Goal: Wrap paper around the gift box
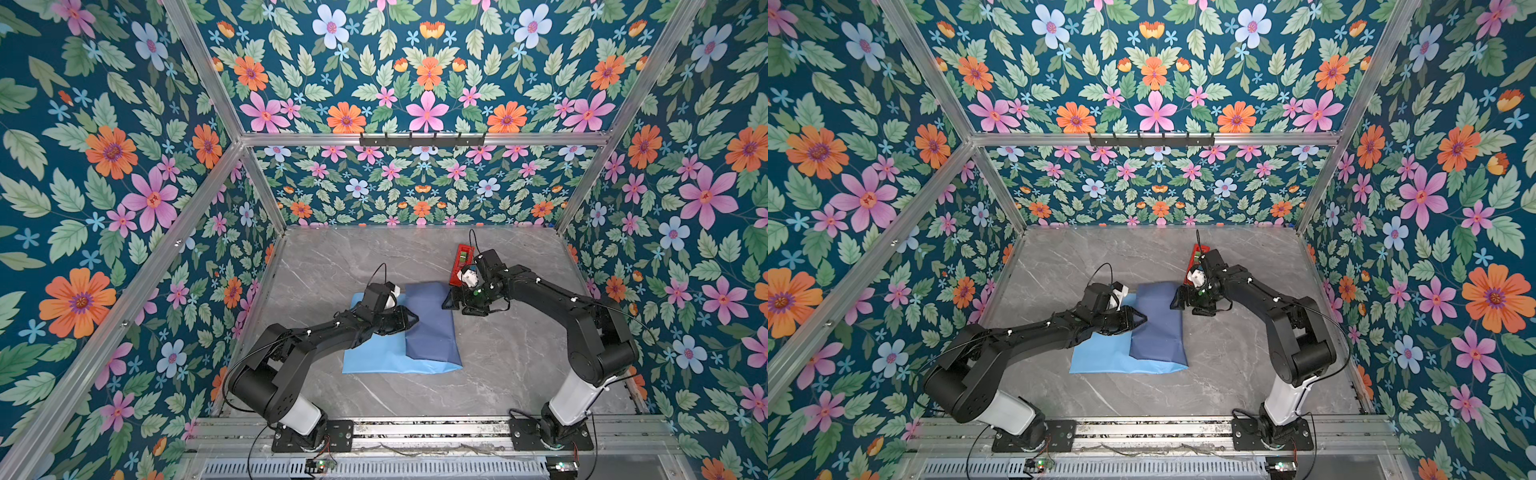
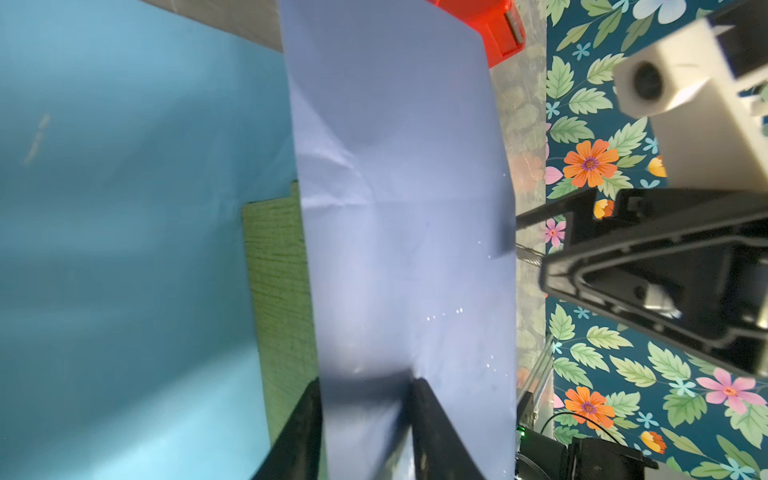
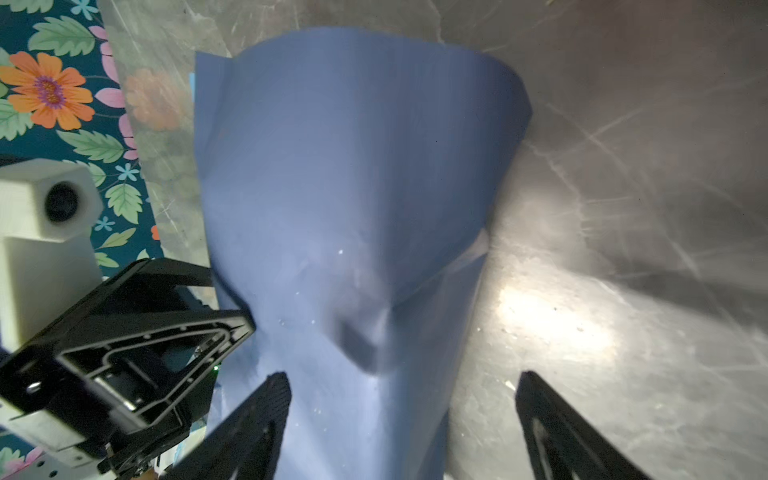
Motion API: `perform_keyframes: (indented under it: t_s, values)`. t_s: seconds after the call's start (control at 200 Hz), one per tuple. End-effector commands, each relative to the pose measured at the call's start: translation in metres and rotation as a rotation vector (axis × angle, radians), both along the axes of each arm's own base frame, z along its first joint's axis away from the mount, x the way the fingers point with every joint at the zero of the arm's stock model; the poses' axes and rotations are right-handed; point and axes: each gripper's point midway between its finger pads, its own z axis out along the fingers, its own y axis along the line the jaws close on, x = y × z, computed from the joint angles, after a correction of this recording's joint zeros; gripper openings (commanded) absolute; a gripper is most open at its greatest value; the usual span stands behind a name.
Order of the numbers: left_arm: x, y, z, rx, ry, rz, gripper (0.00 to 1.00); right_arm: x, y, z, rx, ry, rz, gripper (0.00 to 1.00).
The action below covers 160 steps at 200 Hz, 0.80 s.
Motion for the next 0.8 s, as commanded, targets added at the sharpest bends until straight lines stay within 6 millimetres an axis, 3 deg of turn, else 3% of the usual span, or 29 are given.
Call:
perform_keyframes:
  t_s: [0.0,0.265,0.52,0.795]
  values:
    - [-0.017,0.020,-0.032,0.124,0.104,0.022,0.35,-0.013,0.003,0.001,0.033,0.045,0.016,0.87]
    - [-0.016,0.020,-0.031,0.122,0.101,0.020,0.36,-0.020,0.005,-0.017,0.025,0.087,0.020,0.87]
    - [-0.016,0.021,-0.031,0.126,0.097,0.023,0.38,-0.022,-0.008,-0.040,-0.069,0.115,0.007,0.86]
    - [-0.010,0.019,-0.020,0.126,0.066,0.029,0.59,-0.032,-0.022,-0.057,-0.148,0.144,-0.009,0.87]
